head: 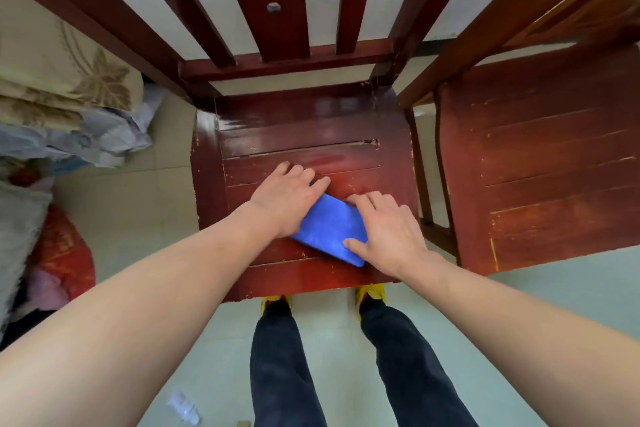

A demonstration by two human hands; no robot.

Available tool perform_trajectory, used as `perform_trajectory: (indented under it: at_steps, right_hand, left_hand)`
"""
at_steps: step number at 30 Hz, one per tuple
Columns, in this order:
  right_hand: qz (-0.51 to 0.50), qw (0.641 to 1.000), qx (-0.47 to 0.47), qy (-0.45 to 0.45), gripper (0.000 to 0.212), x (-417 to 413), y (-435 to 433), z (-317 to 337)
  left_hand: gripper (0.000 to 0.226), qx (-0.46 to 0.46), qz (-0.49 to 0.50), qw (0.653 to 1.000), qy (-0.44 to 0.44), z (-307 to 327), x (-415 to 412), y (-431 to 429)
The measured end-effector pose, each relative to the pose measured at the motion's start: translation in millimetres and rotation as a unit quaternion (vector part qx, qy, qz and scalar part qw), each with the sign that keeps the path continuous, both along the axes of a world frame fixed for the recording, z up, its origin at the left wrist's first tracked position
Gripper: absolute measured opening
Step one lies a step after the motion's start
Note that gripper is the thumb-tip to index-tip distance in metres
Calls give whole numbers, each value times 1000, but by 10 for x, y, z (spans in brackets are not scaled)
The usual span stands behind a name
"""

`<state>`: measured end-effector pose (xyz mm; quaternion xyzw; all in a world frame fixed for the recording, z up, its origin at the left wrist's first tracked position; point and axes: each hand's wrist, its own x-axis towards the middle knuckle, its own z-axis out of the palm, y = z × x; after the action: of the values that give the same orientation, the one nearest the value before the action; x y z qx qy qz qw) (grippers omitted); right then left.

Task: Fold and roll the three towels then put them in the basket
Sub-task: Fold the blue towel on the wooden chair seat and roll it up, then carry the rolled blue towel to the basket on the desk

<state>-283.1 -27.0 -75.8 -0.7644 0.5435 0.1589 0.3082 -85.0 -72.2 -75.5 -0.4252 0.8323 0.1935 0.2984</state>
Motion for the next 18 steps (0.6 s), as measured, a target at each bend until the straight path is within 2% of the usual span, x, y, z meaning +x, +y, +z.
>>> perform_trajectory:
  at_steps: [3,6,10,13,16,18]
  right_hand:
    - [-6,997,74,26,71,129,68,-47]
    - [-31,996,75,29,48,247,273,60]
    - [-61,998,16,18,39,346,592,406]
    - [-97,995,-4,23,35,372,843,899]
    - [-132,990,-32,45,34,292,1156,1405]
    - [-176,982,-47,57,40,167,1407,1749]
  left_hand:
    - [61,4,3,1000,9,28,-19,67]
    - [38,10,-16,999,36,154,83,193]
    - [46,23,-40,997,67,444,233,450]
    - [46,47,-33,995,76,863,253,675]
    - [34,32,-70,993,85,1326,134,850]
    - [30,17,-114,989,89,1666,-44,944]
